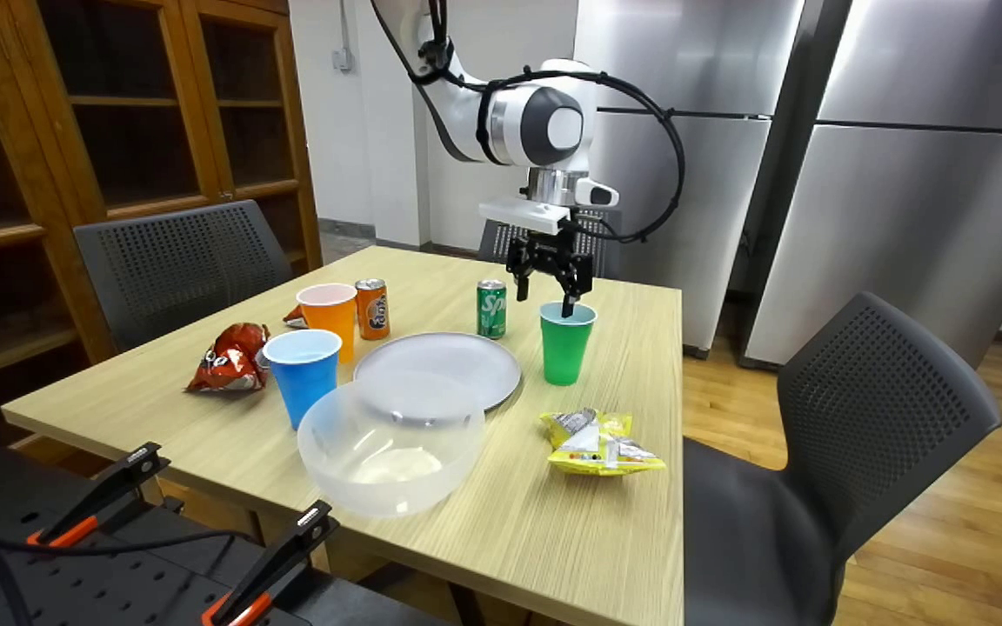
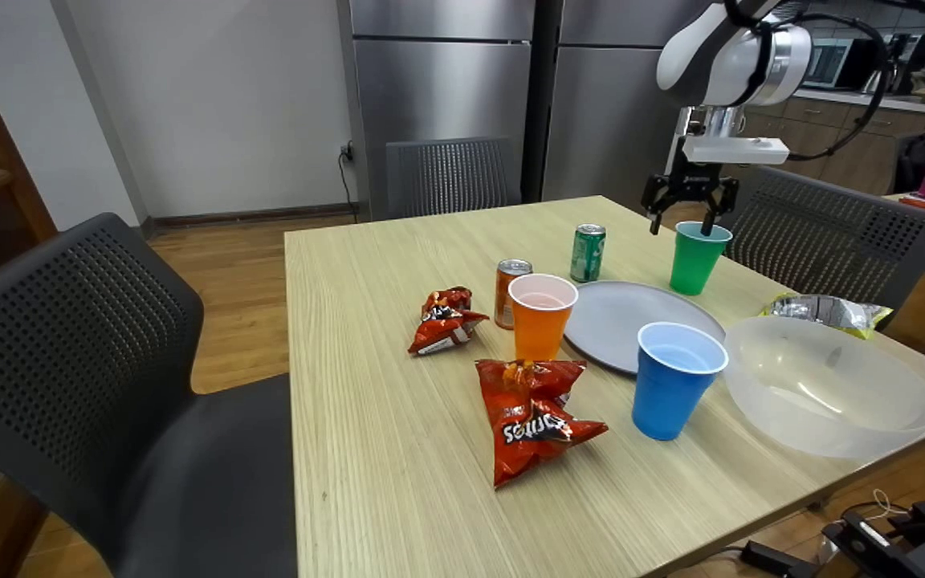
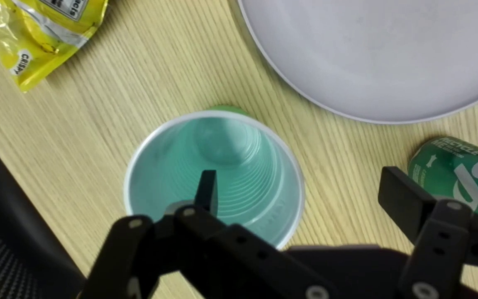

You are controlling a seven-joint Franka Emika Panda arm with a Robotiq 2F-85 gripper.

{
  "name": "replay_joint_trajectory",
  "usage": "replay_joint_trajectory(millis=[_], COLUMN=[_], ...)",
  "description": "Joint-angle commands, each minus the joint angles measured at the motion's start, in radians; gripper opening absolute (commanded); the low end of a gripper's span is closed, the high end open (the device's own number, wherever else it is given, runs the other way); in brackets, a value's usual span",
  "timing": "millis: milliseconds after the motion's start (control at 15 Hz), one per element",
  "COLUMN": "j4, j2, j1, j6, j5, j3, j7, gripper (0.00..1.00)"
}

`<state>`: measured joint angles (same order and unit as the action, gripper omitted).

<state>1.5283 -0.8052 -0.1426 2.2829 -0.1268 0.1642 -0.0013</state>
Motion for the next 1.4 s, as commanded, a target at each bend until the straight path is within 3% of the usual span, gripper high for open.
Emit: replay_joint_trajectory(millis=[0,533,667,1333], j4=[-0.085,-0.100,-0.092,-0.001], j2=[-0.042,-0.050,-0.045,0.031], j1=[-0.012,-0.011,-0.010,0.002], j6=[-0.067,-0.075,-0.071,-0.015], j5=[0.040,0.061,0.068,0.110], j3=[-0.007,-0.001,0.001,0.004], j7=[0.046,0.060,0.064,0.052], gripper=[0.74,0.12,0.00,0.01])
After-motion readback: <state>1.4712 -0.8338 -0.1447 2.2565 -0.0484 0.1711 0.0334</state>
